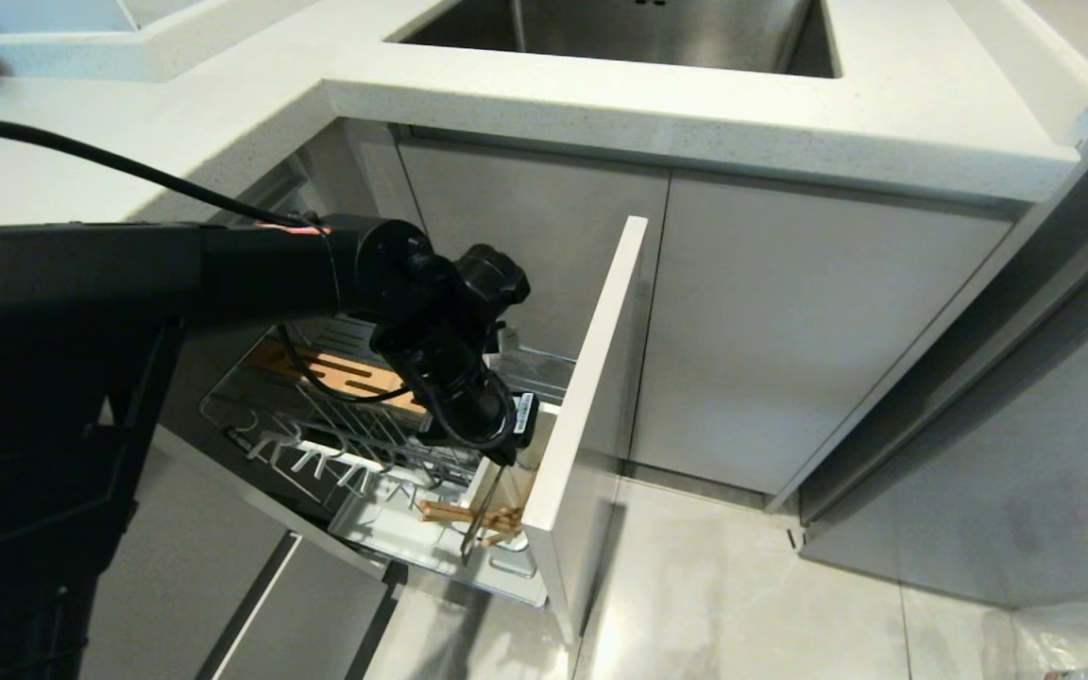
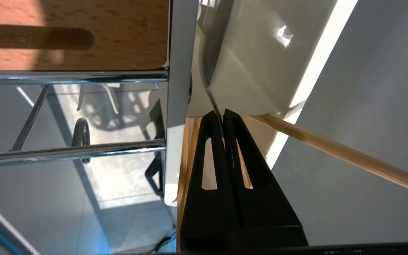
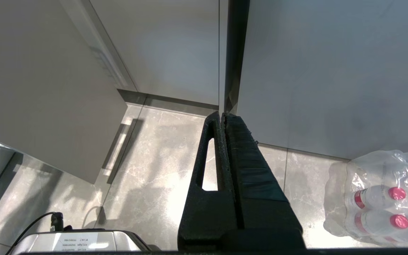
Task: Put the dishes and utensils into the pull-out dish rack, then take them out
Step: Pick up the spoon and place it in the cupboard
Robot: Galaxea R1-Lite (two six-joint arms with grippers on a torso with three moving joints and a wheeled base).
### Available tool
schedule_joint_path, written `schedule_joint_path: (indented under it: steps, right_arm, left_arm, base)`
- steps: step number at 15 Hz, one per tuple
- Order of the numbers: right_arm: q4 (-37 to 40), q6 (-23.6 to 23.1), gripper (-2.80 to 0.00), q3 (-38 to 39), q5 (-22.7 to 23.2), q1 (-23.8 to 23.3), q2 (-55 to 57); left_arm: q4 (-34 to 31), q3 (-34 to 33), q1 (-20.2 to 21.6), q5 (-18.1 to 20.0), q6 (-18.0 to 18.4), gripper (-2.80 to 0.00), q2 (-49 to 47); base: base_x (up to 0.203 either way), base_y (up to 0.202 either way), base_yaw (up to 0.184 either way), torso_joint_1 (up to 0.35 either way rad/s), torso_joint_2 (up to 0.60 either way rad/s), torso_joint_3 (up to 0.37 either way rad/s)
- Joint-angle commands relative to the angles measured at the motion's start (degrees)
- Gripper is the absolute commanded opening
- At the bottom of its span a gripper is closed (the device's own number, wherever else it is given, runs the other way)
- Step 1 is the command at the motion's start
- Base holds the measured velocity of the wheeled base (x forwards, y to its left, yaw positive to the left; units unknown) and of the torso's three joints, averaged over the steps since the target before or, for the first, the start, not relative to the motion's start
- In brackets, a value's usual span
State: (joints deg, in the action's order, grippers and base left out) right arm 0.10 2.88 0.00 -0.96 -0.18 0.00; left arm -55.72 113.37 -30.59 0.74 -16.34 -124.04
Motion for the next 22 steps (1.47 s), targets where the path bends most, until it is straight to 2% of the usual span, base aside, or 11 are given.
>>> schedule_joint_path:
  steps: [1, 5, 10, 13, 14, 19, 20, 22]
  right_arm:
    - [-0.01, 0.02, -2.80, 0.09, 0.00, 0.01, 0.00]
    - [-0.01, 0.02, -2.80, 0.09, 0.00, 0.01, 0.00]
    - [-0.01, 0.02, -2.80, 0.09, 0.00, 0.01, 0.00]
    - [-0.01, 0.02, -2.80, 0.09, 0.00, 0.01, 0.00]
    - [-0.01, 0.02, -2.80, 0.09, 0.00, 0.01, 0.00]
    - [-0.01, 0.02, -2.80, 0.09, 0.00, 0.01, 0.00]
    - [-0.01, 0.02, -2.80, 0.09, 0.00, 0.01, 0.00]
    - [-0.01, 0.02, -2.80, 0.09, 0.00, 0.01, 0.00]
  left_arm:
    - [-1.05, 0.00, 0.00, -0.12, -0.10, -2.80, -0.02]
    - [-2.94, -0.02, -0.09, -1.10, 0.08, -2.80, 0.03]
    - [0.40, -0.08, -0.05, -0.92, -0.34, -2.80, 1.65]
    - [2.69, -0.08, 0.00, -0.85, -2.18, -2.80, 3.60]
    - [4.11, -0.08, 0.00, -1.04, -4.23, -2.80, 4.26]
    - [1.33, -0.17, -0.47, -3.81, -4.41, -2.80, 5.58]
    - [-1.28, -0.17, -1.30, -5.62, -4.53, -2.80, 5.77]
    - [-1.77, -0.18, -1.77, -5.93, -4.80, -2.80, 5.89]
  base:
    - [0.000, 0.000, 0.000, 0.000, 0.00, 0.000]
    - [0.000, 0.000, 0.000, 0.000, 0.00, 0.000]
    - [0.000, 0.000, 0.000, 0.000, 0.00, 0.000]
    - [0.000, 0.000, 0.000, 0.000, 0.00, 0.000]
    - [0.000, 0.000, 0.000, 0.000, 0.00, 0.000]
    - [0.000, 0.000, 0.000, 0.000, 0.00, 0.000]
    - [0.000, 0.000, 0.000, 0.000, 0.00, 0.000]
    - [0.000, 0.000, 0.000, 0.000, 0.00, 0.000]
